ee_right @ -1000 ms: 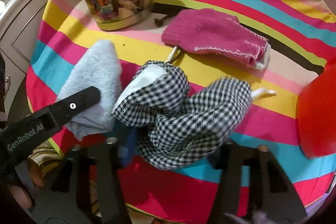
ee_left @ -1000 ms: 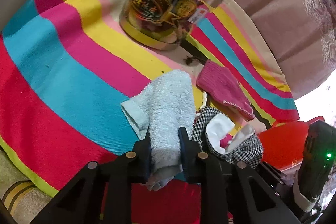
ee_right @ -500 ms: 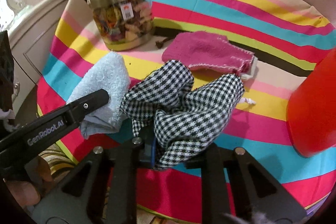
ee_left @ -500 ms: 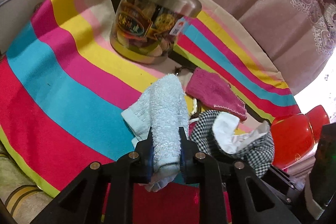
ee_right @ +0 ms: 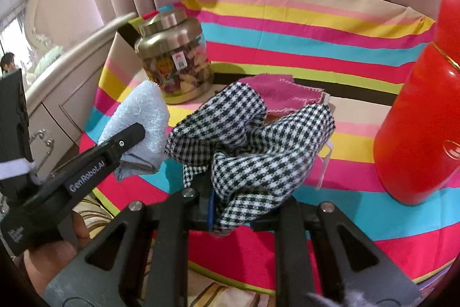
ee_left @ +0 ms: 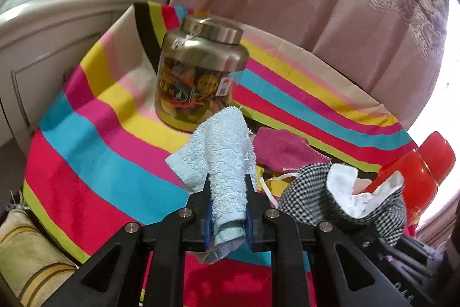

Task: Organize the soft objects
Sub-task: 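Carry the towel and mask over the box and open both tools to drop them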

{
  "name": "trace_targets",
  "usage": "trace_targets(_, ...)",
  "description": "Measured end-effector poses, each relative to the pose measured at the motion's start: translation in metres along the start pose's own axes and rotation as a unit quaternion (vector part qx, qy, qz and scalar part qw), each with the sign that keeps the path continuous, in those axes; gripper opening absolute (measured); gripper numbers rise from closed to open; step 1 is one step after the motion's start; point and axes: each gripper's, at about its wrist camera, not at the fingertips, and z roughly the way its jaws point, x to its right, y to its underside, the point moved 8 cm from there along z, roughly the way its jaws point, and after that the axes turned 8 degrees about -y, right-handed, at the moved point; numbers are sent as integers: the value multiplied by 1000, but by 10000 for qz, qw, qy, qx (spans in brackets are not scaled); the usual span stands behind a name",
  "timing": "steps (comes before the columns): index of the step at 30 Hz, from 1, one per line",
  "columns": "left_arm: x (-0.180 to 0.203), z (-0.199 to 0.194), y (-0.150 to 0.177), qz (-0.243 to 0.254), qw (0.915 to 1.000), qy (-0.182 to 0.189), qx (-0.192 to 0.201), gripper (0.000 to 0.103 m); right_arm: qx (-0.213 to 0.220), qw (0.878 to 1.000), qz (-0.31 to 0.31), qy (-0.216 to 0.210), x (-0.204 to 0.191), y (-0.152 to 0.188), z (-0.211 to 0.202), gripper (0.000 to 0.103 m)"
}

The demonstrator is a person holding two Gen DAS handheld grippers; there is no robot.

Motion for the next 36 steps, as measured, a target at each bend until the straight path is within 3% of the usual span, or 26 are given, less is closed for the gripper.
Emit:
trace_targets(11, 20, -35, -11, 422, 9975, -175, 545, 18, 463, 9982, 378, -106, 15, 9, -51, 20)
trace_targets(22, 60, -76, -6, 584, 9959, 320, 617, 18, 907, 9917, 908, -27, 47, 29, -126, 20)
trace_targets(30, 88, -100, 5, 688, 9935, 693, 576, 18, 1168, 9818, 1425, 468, 99, 57, -199, 20)
trace_targets(36, 113, -116, 18, 777, 9903, 1052, 469, 18, 1291, 9705, 1697, 1127, 141, 86, -261, 20)
